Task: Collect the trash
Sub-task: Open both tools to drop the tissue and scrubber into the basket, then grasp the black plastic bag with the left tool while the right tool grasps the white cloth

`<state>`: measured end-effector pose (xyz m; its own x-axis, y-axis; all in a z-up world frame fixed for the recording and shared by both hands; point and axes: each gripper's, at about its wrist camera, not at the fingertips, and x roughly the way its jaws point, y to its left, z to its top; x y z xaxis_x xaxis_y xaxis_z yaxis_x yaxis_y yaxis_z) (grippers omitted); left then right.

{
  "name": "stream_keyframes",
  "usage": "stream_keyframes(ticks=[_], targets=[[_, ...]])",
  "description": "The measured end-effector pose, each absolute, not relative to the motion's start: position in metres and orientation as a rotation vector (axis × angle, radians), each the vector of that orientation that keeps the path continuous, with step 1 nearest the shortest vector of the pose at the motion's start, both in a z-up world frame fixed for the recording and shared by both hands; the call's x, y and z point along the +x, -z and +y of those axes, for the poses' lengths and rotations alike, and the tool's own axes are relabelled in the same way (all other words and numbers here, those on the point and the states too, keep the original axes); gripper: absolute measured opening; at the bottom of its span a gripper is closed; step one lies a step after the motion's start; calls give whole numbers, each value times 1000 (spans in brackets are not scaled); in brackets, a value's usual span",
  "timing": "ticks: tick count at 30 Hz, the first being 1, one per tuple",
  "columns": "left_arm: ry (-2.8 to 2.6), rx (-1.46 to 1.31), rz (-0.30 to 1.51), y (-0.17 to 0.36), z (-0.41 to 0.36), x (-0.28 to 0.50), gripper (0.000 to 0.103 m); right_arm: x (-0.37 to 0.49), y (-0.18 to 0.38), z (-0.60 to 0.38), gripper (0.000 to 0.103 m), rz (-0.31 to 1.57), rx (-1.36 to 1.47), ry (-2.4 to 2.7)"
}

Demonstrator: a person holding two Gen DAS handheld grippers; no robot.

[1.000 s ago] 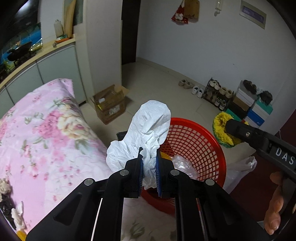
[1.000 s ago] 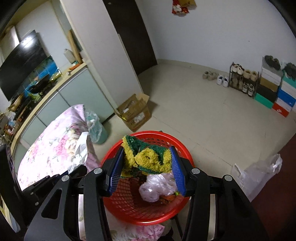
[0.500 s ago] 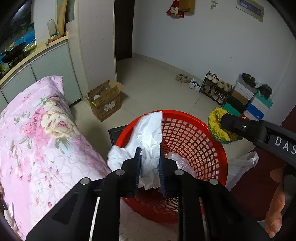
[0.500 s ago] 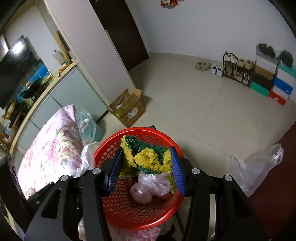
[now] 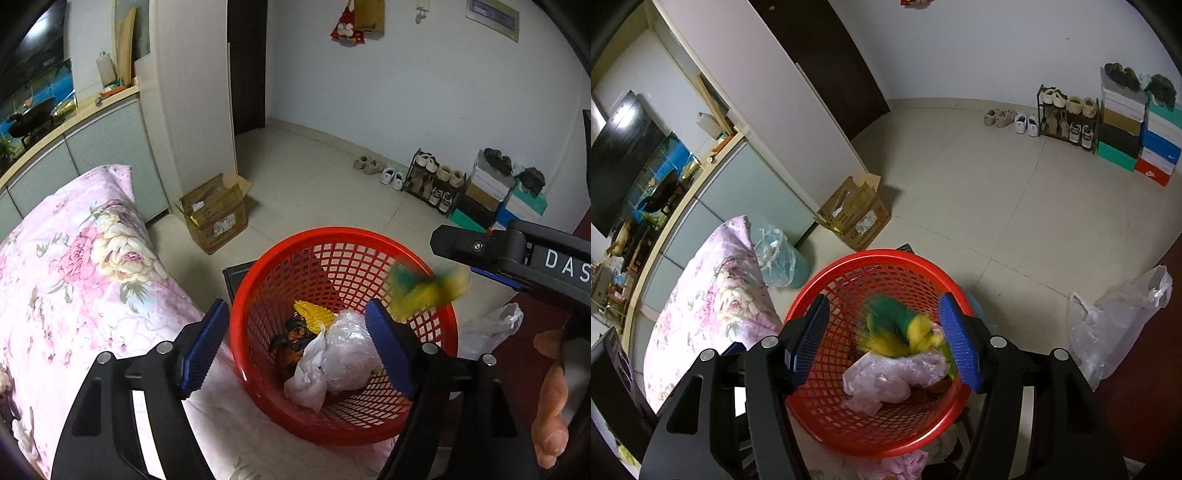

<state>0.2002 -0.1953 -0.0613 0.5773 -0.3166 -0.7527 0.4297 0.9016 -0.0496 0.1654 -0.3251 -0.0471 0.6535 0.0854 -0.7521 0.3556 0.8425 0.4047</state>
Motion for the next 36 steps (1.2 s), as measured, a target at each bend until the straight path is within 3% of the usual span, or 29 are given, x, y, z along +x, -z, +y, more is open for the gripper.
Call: stream_keyframes(ticks=[18,36], targets=[[313,109,756,29,-132,182,77,158,30,-306,66,810,507,126],[61,37,734,0,17,119,77,132,4,-195,67,763,272,-87]])
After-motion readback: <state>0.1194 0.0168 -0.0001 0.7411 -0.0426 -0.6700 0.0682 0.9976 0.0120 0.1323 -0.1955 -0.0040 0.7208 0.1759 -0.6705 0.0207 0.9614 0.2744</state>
